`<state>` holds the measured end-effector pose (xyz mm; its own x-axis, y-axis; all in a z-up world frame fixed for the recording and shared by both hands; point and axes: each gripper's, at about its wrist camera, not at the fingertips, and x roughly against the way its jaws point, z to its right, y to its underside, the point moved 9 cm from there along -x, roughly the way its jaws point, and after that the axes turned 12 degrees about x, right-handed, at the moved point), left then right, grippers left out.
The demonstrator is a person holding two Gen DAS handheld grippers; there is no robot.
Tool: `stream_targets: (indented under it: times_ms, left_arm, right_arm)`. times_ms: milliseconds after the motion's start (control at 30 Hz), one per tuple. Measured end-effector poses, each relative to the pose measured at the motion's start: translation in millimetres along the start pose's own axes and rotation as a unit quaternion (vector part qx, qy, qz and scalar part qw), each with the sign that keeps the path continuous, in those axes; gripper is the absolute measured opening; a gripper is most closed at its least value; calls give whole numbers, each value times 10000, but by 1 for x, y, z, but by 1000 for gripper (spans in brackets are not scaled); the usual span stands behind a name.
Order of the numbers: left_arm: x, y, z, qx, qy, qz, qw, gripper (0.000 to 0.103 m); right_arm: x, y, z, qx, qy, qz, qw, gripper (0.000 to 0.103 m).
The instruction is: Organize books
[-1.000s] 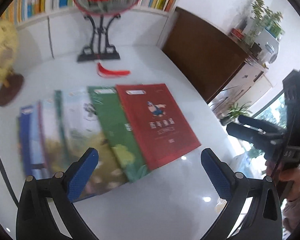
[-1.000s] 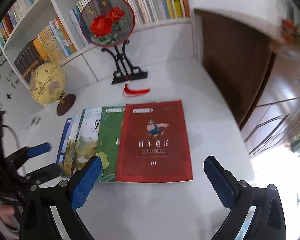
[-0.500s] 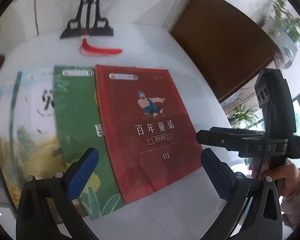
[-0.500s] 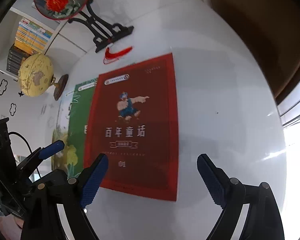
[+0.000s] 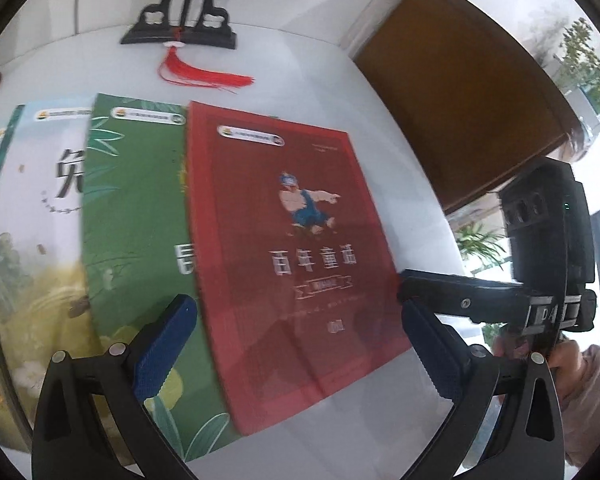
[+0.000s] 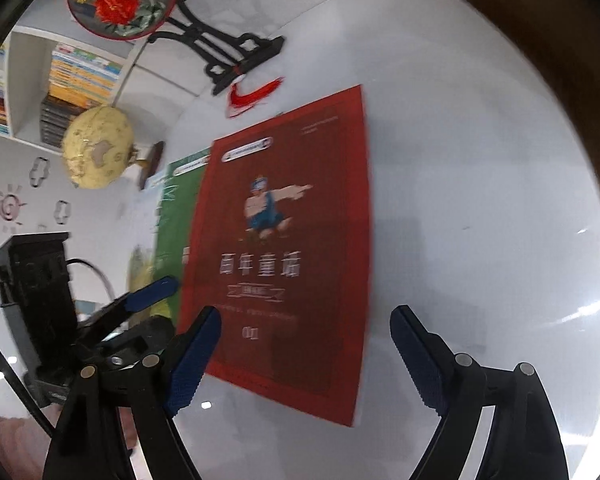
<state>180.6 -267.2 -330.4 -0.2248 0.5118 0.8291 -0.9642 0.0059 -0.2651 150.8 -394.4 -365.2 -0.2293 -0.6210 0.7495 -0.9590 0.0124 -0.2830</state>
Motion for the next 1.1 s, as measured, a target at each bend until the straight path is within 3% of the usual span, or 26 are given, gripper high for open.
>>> stream_targets:
  times_ms: [100,167,200,267,300,333,367,400,500,567,667,733,900,1033,1100]
  left_arm:
    - [2,-1,0,91,74,11,9999,101]
    - [4,-1,-1,211,192,13,9996,100]
    - [7,-3,-3,318,267,3,9991,98]
    - [12,-7,-11,530,353,82,9979,82]
    - [18,-11,-15,718,554,138,9958,78]
    - [21,-12,-14,855,861,102,9926,47]
    - [22,-12,-11,989,1158,-13,9883,30]
    - [21,-11,-5,957,1181,-114,9883,30]
    - [7,-5,2,325,538,-130,9979,30]
    - [0,-1,-4,477,309,-319,9979,30]
    - [19,-9,-19,750,-45,72,9971,35]
    - [36,-17,-32,694,-531,444,9952,46]
    - [31,-15,-34,506,-354,115,9980,48]
    - [28,-11,-29,599,60,77,9982,70]
    - [24,-12,-25,568,85,43,9983,70]
  right_arm:
    - [-6,-2,-8,45,-65,30,10000,86]
    - [-6,-2,-7,10,-30,21,10000,82]
    - [-5,-2,-4,-42,-28,38,10000,74]
    - [1,1,4,-206,-20,106,9997,54]
    - [6,3,9,-295,-40,200,9994,35]
    - [12,4,14,-385,-88,322,9987,16]
    - [17,5,17,-496,-186,464,9975,8]
    - [22,5,19,-612,-331,600,9958,5]
    - [16,10,12,-613,-500,533,9954,5]
    - [9,8,6,-530,-460,463,9965,5]
    - [5,6,5,-640,-466,452,9958,5]
    - [4,6,6,-565,-353,413,9969,5]
    - [-1,6,13,-693,-339,308,9965,6]
    - [-8,7,15,-797,-294,226,9961,15]
    - [-7,7,14,-812,-372,262,9957,19]
